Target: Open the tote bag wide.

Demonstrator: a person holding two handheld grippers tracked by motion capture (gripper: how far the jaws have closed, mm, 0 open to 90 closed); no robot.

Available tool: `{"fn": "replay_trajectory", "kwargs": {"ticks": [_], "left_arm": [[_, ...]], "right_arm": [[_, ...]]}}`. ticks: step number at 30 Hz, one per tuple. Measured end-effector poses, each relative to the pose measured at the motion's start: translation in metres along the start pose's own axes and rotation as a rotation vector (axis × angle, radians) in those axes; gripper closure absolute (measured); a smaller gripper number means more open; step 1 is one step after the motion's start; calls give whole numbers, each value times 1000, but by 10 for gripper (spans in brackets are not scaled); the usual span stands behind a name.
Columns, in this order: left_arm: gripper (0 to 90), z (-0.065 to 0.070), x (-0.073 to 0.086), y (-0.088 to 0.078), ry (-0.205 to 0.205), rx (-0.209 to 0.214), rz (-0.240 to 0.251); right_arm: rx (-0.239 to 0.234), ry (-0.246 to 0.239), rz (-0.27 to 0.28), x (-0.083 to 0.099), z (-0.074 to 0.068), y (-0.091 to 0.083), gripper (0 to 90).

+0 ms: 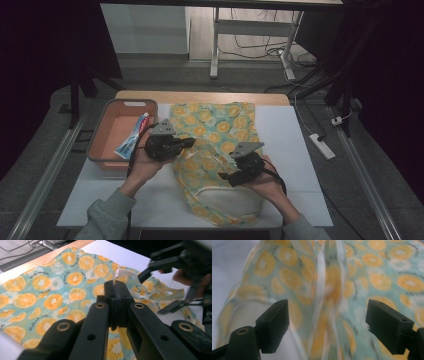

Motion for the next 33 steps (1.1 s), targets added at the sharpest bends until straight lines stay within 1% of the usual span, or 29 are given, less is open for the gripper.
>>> {"fn": "replay_trajectory", "kwargs": {"ticks": [2, 4, 5, 6, 7, 8, 9, 11, 12, 14, 15, 16, 17, 19, 20, 21, 22, 24, 25, 27, 28, 29, 30, 32, 33], "left_arm": [[890, -2, 1, -2, -2, -9, 4], [889, -5, 1, -6, -9, -11, 12], [889, -6, 2, -8, -12, -13, 14], [889, -8, 2, -9, -16, -14, 18], [889, -10, 2, -9, -21, -17, 20], [889, -10, 2, -9, -21, -17, 20], [889, -10, 2, -9, -27, -17, 22], [890, -9, 2, -9, -20, -24, 23], [889, -9, 2, -9, -20, -24, 23], [889, -8, 1, -10, -14, -28, 27], [889, -8, 1, -10, -14, -29, 29], [889, -8, 1, -10, -15, -29, 28], [889, -9, 1, -11, -17, -32, 30], [889, -9, 1, -11, -20, -36, 37], [889, -9, 1, -11, -20, -36, 37], [889, -10, 1, -11, -18, -44, 35], [889, -10, 1, -11, -18, -44, 35], [888, -10, 1, -11, -17, -46, 36], [888, -8, 1, -10, -13, -43, 34], [880, -5, 1, -9, -6, -40, 32], [865, -5, 1, -9, -6, -40, 32], [839, -2, 1, -8, 6, -40, 32], [801, -2, 1, -8, 6, -40, 32], [638, 2, 2, -9, 17, -51, 25], [572, 4, 4, -12, 16, -70, 13]], "right_arm": [[10, -17, -47, -3, 3, 12, 248], [6, -8, -101, 1, 6, 24, 310], [17, -6, -130, 5, 8, 28, 339], [24, -10, -155, 8, 10, 31, 401], [10, -14, -170, 11, 10, 32, 500], [-4, -13, -173, 13, 10, 31, 569], [-8, -5, -162, 14, 10, 30, 631], [-21, 5, -144, 13, 10, 25, 758], [-21, 5, -144, 13, 10, 25, 758], [-16, 18, -112, 9, 10, 17, 847], [-65, 41, -76, 5, 6, 8, 877], [-94, 47, -56, 2, 3, 4, 878], [-108, 48, -46, 0, 1, 0, 879], [-122, 27, -11, -9, -7, -11, 879], [-125, 23, -2, -13, -9, -15, 879], [-133, 18, 19, -18, -13, -21, 879], [-140, 19, 35, -22, -16, -26, 879], [-144, 14, 54, -27, -19, -30, 878], [-137, 8, 60, -29, -21, -31, 878], [-125, 0, 55, -28, -19, -29, 878], [-126, 5, 53, -27, -18, -27, 877], [-130, 18, 52, -26, -15, -25, 877], [-133, 25, 52, -24, -14, -23, 877], [-134, 45, 52, -22, -9, -21, 877], [-126, 52, 55, -20, -6, -19, 876]]}}
Point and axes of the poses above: each handheld gripper's, and its own axes: y roughly forward along the jaws, x roughly out of its underside, z roughly to its right, the point moved 9 cm from there along y, roughly forward along the jaws, and after that the axes turned 8 degrees about -z, right-handed, at the moved point
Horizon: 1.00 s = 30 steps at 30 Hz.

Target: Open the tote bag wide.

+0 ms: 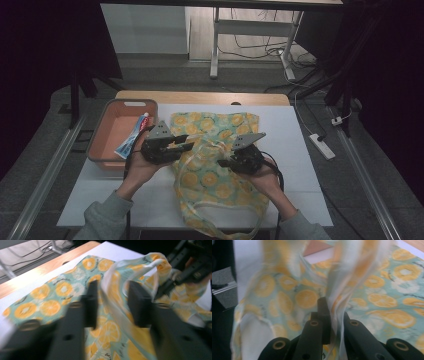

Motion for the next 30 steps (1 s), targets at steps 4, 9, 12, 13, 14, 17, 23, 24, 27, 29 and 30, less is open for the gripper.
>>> {"fn": "replay_trajectory", "kwargs": {"ticks": [4, 9, 12, 13, 14, 17, 23, 24, 27, 29, 30], "left_arm": [[415, 15, 11, -29, 11, -9, -1], [396, 47, 22, -57, 76, -1, -8], [395, 71, 20, -53, 134, 51, -35], [392, 80, 20, -48, 154, 73, -45], [392, 88, 20, -43, 169, 91, -55], [392, 109, 24, -18, 212, 135, -112], [389, 137, 37, 41, 262, 178, -215], [389, 140, 39, 51, 265, 187, -239], [383, 148, 45, 77, 279, 202, -287], [374, 152, 48, 91, 285, 190, -300], [357, 155, 49, 96, 286, 168, -310]], "right_arm": [[11, 13, 2, 2, 8, 3, 875], [-3, 21, -8, 3, 11, 9, 874], [-2, 15, -12, 3, 10, 10, 873], [7, -4, -10, 2, 11, 11, 873], [5, -4, -8, 2, 11, 11, 873], [3, 2, -7, 3, 13, 12, 872], [-2, 26, -10, 6, 17, 14, 871], [-3, 29, -14, 7, 17, 14, 871], [-6, 37, -13, 9, 19, 16, 871], [-7, 40, -13, 10, 20, 16, 871], [-7, 46, -14, 11, 22, 16, 871]]}}
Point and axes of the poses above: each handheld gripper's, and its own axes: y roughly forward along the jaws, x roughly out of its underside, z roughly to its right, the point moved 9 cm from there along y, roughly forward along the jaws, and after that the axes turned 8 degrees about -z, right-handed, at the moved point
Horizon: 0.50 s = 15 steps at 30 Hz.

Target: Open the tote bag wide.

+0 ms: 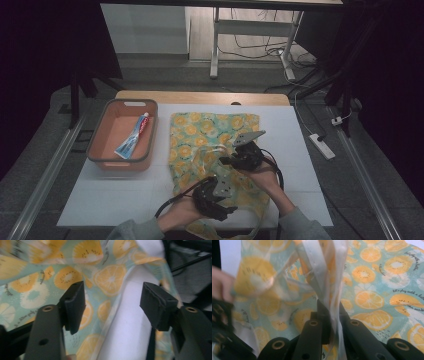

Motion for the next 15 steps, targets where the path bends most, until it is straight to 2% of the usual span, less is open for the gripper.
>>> {"fn": "replay_trajectory", "kwargs": {"ticks": [2, 4, 5, 7, 9, 13, 15], "left_arm": [[334, 10, -3, 8, 36, -42, -11], [328, 23, -7, 10, 72, -68, 2], [328, 31, -9, 10, 98, -70, 13], [328, 42, -14, 16, 113, -47, 9], [321, 40, -14, 21, 110, -59, -4], [347, 22, -19, 39, 47, -61, -20], [362, 17, -23, 48, 41, -65, -18]], "right_arm": [[0, 1, 1, 0, 1, 0, 871], [3, 4, 3, 0, 2, -1, 871], [3, 4, 3, 0, 2, -1, 871], [5, 11, 7, 1, 4, -1, 871], [4, 12, 8, 1, 4, -1, 871], [5, 12, 7, 1, 4, -1, 871], [5, 12, 7, 1, 4, -1, 871]]}}
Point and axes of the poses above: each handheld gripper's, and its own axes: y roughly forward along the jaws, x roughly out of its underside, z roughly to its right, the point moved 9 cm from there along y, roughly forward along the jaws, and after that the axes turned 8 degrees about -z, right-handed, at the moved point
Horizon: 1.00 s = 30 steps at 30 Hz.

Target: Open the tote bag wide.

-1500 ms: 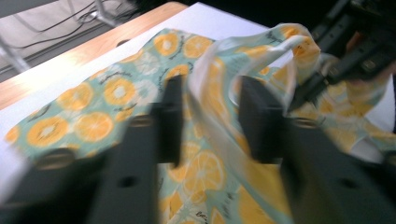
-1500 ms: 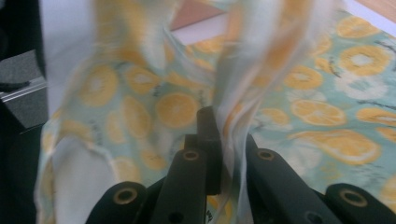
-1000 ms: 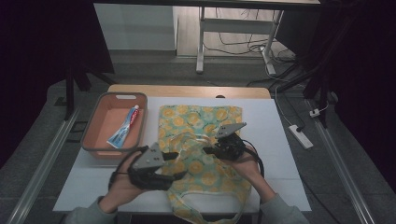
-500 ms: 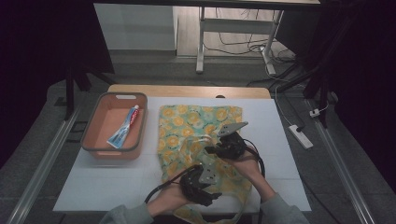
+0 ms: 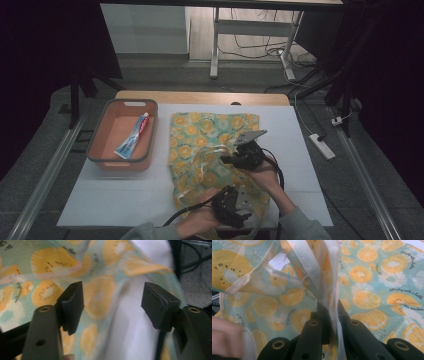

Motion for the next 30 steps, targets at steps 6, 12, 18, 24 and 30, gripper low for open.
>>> {"fn": "replay_trajectory", "kwargs": {"ticks": [6, 12, 18, 24, 30], "left_arm": [[523, -4, -5, 21, 9, 36, -24], [882, -6, -4, 20, 30, 87, -37], [888, 7, 6, -19, 89, 143, 0], [888, 17, 29, -44, 115, 180, 6], [887, 27, 46, -63, 134, 198, 10]], "right_arm": [[3, 7, 3, 2, 4, -1, 871], [27, 19, 10, 3, 11, -6, 871], [42, 76, 40, 9, 27, -15, 871], [82, 130, 58, 15, 44, -23, 871], [128, 188, 68, 22, 61, -28, 871]]}}
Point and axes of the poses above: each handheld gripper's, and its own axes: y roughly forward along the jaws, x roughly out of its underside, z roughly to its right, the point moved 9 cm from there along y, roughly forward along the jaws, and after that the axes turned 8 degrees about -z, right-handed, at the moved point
